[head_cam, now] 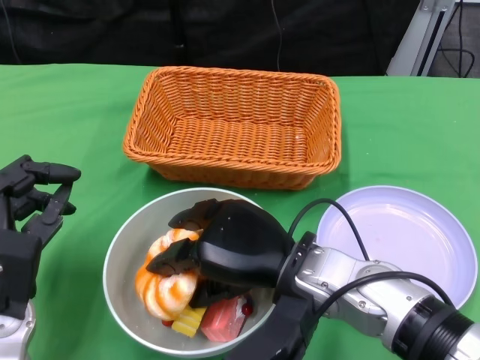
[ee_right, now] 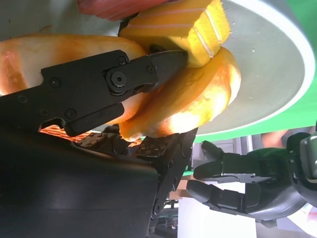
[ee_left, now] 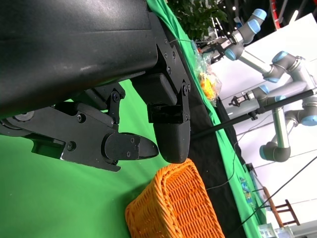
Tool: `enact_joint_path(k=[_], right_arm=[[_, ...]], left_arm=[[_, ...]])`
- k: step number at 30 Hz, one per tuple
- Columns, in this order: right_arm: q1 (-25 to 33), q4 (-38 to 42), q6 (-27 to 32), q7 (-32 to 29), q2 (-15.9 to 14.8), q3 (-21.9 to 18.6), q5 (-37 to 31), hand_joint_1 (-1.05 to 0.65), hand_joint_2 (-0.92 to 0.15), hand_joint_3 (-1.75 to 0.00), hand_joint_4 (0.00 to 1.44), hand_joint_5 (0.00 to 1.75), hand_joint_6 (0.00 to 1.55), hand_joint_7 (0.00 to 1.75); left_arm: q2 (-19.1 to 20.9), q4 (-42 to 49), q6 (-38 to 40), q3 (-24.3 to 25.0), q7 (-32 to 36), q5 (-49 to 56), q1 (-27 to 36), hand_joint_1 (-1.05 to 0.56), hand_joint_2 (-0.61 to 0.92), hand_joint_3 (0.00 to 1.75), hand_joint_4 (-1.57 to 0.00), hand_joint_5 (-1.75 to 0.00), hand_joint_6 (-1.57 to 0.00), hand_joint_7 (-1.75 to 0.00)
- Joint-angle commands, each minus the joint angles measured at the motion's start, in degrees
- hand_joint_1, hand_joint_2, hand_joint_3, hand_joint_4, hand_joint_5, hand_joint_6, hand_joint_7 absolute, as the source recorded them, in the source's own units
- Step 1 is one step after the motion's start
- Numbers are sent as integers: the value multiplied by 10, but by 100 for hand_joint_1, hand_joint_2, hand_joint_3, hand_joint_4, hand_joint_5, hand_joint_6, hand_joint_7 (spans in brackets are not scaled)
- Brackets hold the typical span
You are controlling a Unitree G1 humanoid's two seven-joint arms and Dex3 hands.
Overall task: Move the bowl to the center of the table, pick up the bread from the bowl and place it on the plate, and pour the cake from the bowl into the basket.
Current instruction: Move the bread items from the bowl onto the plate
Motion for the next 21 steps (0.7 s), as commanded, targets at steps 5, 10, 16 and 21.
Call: enact_joint_path(k=[5,10,16,21], right_arm=[[-6,47,0,-1,-1,27,-9,-36,-83,0,93,98,118,0],[-9,69,-35,-42,2,19,10,-36,-86,-1,88,104,117,1],[-13,96,-73,-106,6,6,31,-34,-91,-7,76,132,119,1],[-19,113,-99,-148,9,-6,36,-32,-92,-9,73,139,120,6]], left_arm=[[6,12,-6,1,2,-4,-8,-12,92,34,-86,-128,-85,-100],[5,13,-4,2,-2,-8,-8,-13,92,33,-86,-128,-85,-100],[4,19,-5,2,-4,-11,-11,-11,92,33,-85,-128,-85,-99],[4,19,-2,3,0,-9,-11,-11,92,33,-86,-128,-86,-98]])
